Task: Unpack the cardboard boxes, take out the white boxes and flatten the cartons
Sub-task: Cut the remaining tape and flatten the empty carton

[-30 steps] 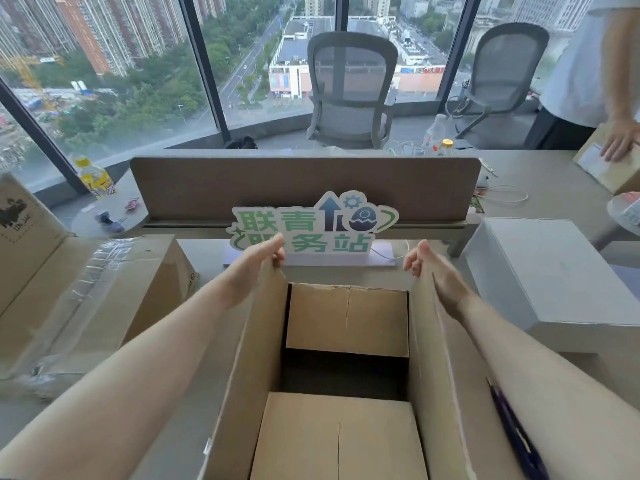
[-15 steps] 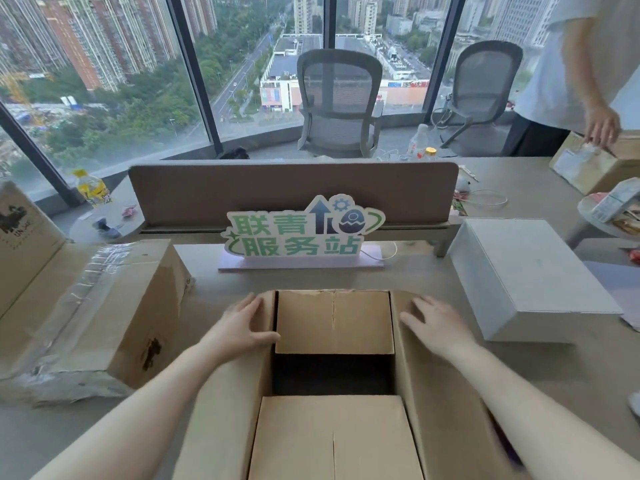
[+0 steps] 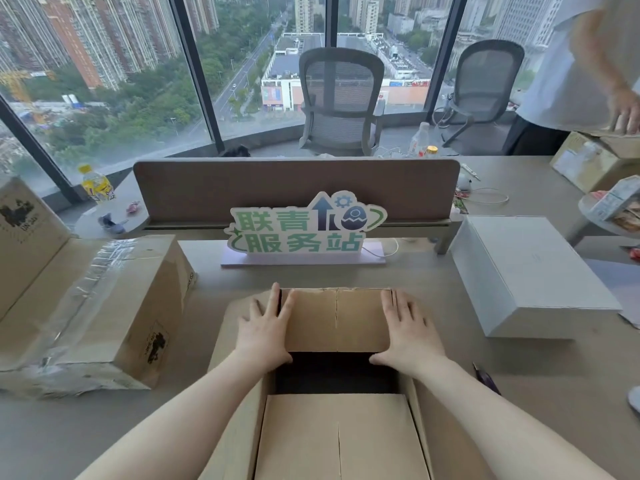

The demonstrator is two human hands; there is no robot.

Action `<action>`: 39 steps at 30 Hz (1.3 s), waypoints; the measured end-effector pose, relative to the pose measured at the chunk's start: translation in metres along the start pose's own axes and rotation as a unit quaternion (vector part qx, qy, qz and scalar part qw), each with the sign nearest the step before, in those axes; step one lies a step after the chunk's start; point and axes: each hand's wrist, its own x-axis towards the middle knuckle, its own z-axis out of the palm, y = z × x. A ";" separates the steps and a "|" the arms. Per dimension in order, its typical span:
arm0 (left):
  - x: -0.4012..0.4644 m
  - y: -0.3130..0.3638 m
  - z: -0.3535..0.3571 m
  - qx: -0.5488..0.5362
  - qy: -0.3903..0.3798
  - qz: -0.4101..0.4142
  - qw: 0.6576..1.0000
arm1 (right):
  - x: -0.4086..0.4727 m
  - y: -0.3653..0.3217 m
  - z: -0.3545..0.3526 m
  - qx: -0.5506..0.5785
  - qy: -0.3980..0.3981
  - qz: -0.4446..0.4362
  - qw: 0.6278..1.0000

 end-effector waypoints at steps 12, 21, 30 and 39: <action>-0.007 -0.004 -0.024 -0.104 0.031 0.056 0.993 | -0.009 0.004 -0.017 -0.007 0.126 -0.038 0.991; 0.026 0.002 -0.064 -0.549 0.200 -0.005 0.811 | 0.048 -0.024 -0.067 0.459 0.214 0.040 0.862; 0.065 -0.003 -0.017 -0.217 0.138 0.033 0.966 | 0.088 -0.010 -0.022 0.126 0.059 -0.027 0.990; 0.082 -0.003 -0.003 -0.238 0.204 -0.004 0.949 | 0.100 -0.005 -0.002 0.075 0.103 -0.019 0.992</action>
